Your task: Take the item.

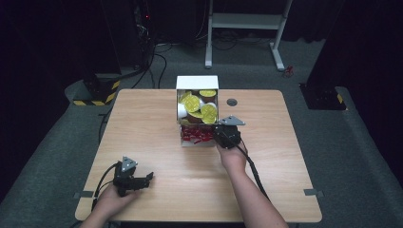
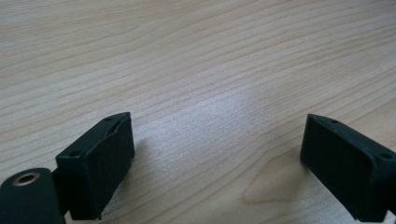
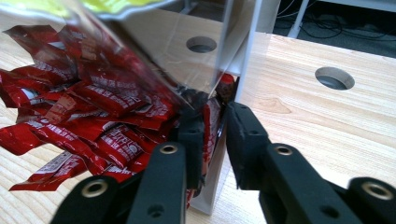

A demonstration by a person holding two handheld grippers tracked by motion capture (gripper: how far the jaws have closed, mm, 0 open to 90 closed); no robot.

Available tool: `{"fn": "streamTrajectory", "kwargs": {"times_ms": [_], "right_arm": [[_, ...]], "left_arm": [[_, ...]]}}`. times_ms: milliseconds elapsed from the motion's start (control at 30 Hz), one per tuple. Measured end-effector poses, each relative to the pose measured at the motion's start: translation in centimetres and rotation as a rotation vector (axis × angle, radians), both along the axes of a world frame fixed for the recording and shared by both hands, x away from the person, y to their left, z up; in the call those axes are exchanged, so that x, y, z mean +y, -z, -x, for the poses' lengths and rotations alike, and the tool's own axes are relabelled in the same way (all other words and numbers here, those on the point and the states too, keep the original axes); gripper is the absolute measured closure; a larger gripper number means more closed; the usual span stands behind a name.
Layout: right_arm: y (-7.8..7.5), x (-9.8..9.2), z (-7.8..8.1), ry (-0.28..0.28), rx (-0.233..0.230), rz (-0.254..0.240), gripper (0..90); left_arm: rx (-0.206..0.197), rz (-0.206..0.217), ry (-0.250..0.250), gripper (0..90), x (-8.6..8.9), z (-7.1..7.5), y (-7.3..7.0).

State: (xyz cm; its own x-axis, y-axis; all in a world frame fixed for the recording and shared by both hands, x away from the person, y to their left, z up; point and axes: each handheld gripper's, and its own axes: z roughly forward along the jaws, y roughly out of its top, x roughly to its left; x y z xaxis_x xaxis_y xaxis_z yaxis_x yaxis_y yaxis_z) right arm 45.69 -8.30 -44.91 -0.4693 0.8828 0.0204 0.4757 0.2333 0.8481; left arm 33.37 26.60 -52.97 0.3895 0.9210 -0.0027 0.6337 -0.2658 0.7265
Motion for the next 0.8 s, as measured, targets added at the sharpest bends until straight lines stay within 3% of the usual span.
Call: {"fn": "streamTrajectory", "kwargs": {"times_ms": [267, 500, 800], "right_arm": [[0.2, 0.2, 0.3, 0.003, 0.006, 0.009, 85.3], [0.3, -0.1, 0.6, 0.002, 0.022, -0.018, 86.1], [0.2, -0.5, 1.5, -0.015, 0.005, -0.025, 86.1]], "left_arm": [[-0.005, -0.001, -0.001, 10.2, 0.0, 0.0, 0.0], [-0.005, -0.002, -0.001, 10.2, 0.0, 0.0, 0.0], [0.0, 0.0, 0.0, 10.3, 0.0, 0.0, 0.0]]}}
